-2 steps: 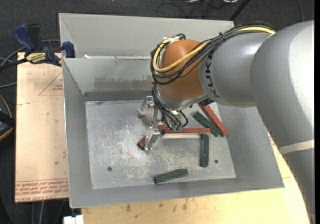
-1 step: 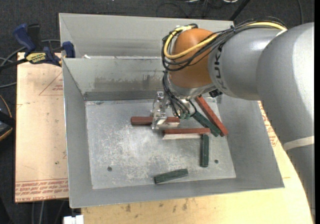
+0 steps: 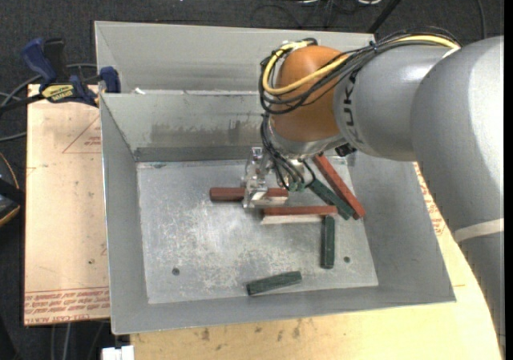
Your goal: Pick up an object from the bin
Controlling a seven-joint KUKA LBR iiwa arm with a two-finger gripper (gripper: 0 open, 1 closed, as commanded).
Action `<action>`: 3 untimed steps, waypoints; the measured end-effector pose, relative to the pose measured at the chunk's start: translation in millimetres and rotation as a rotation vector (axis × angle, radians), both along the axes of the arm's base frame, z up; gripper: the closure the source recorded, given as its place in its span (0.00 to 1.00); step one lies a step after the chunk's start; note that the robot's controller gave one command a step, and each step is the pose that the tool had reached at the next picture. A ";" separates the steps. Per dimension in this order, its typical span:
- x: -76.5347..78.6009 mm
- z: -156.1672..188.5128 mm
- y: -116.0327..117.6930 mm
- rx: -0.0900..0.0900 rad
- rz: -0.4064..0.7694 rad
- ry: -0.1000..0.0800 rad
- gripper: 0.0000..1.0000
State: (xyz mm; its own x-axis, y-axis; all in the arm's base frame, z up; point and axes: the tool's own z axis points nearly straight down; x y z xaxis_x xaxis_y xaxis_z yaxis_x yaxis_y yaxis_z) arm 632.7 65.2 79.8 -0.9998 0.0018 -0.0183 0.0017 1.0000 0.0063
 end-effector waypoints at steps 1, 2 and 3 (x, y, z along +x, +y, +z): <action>9.7 119.9 7.0 -0.005 0.053 0.015 1.00; 9.7 119.8 7.0 -0.005 0.052 0.015 1.00; 14.6 166.2 9.4 -0.006 0.062 0.019 1.00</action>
Offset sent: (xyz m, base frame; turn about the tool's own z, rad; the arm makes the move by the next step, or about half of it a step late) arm 0.0000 0.0000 0.0000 0.0000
